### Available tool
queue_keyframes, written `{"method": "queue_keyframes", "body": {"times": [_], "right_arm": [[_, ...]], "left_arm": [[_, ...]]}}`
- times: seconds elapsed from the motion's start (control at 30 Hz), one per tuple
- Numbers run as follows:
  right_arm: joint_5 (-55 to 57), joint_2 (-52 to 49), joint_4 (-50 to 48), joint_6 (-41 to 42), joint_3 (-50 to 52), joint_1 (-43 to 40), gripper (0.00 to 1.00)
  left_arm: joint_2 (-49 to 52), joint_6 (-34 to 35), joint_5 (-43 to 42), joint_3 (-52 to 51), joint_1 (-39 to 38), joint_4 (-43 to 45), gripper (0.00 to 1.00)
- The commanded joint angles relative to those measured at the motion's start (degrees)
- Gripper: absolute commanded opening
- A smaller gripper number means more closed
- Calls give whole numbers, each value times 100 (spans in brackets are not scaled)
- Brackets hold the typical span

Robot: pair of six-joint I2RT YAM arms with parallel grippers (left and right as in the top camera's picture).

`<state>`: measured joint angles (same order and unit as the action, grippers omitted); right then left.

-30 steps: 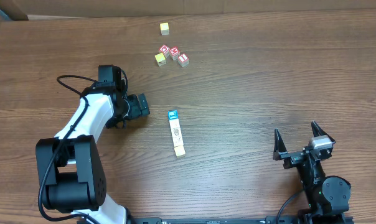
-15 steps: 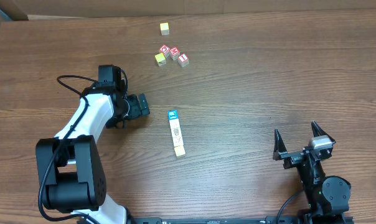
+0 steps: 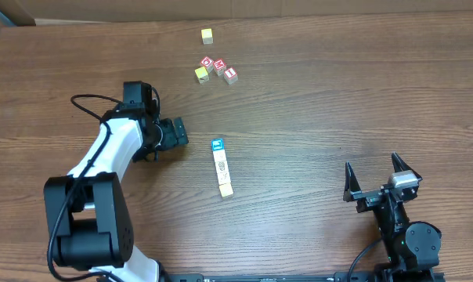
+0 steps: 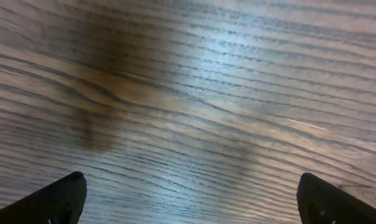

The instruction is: Flip 5 blocks

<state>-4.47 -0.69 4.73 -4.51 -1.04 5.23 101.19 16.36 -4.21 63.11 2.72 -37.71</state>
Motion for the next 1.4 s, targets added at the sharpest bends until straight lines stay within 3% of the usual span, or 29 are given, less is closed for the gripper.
{"method": "queue_keyframes", "body": {"times": [0.0, 0.63, 1.0, 1.37], "right_arm": [[31, 52, -15, -22, 57, -33, 100], [31, 52, -15, -22, 57, -33, 100], [31, 52, -15, -22, 57, -33, 100], [31, 52, -15, -22, 57, -33, 100]], "left_arm": [[-575, -74, 20, 79, -17, 24, 100], [-3932, -74, 17, 81, -17, 22, 100], [-4098, -197, 197, 72, -17, -35, 100], [-4339, -223, 501, 63, -17, -1043, 100]]}}
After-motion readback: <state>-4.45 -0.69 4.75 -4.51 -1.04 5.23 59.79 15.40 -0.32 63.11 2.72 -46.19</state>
